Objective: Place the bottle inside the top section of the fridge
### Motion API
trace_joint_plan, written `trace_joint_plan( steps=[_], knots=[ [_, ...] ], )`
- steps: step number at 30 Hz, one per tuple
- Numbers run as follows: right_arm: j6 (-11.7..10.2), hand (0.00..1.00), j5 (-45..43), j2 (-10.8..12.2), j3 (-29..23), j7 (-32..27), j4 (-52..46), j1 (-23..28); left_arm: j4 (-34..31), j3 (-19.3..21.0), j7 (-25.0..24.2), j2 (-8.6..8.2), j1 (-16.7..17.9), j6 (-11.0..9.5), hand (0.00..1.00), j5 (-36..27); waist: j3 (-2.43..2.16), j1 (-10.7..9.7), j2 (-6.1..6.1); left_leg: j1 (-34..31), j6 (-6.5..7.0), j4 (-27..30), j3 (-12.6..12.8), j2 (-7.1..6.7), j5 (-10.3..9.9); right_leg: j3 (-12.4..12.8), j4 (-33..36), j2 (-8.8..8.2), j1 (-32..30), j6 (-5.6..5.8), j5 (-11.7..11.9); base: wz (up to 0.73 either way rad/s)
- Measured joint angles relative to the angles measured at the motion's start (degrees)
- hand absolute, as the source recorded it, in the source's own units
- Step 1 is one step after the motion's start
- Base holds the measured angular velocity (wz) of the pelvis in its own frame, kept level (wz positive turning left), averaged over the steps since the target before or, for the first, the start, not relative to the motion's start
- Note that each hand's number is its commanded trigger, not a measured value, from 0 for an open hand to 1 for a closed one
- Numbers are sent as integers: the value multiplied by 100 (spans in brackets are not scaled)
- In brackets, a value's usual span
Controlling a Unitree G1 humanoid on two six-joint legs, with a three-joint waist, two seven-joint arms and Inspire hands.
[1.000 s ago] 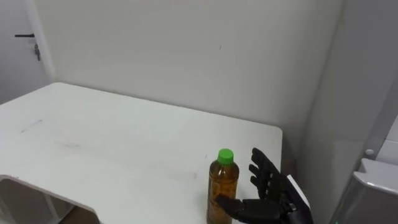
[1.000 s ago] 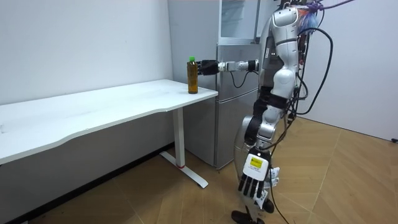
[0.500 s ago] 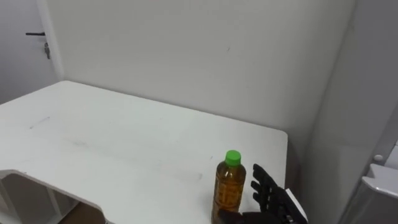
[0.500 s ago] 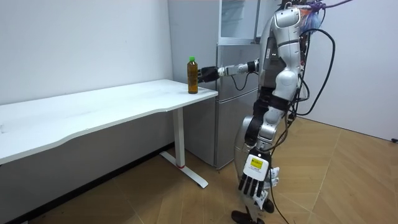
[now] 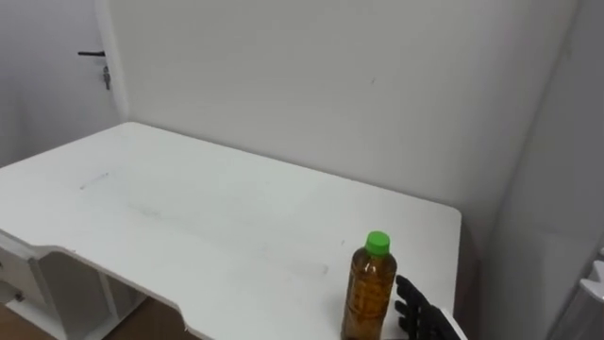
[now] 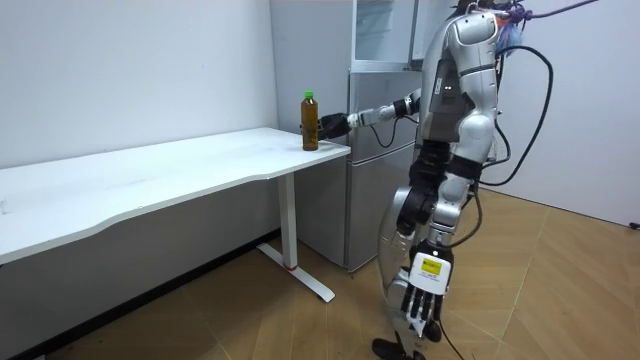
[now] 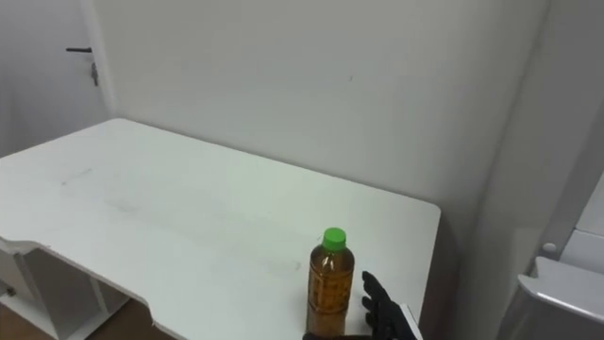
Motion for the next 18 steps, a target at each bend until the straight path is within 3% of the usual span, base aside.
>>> trace_joint_plan(
  steps=[18],
  knots=[
    [-30,0,21,-59,66,-282,261,-215,-1,-3,18,4,185,3,0,-131,-6,4,25,-27,37,2,-121,-59,29,-221,-7,-54,69,38,-16,5]
  ],
)
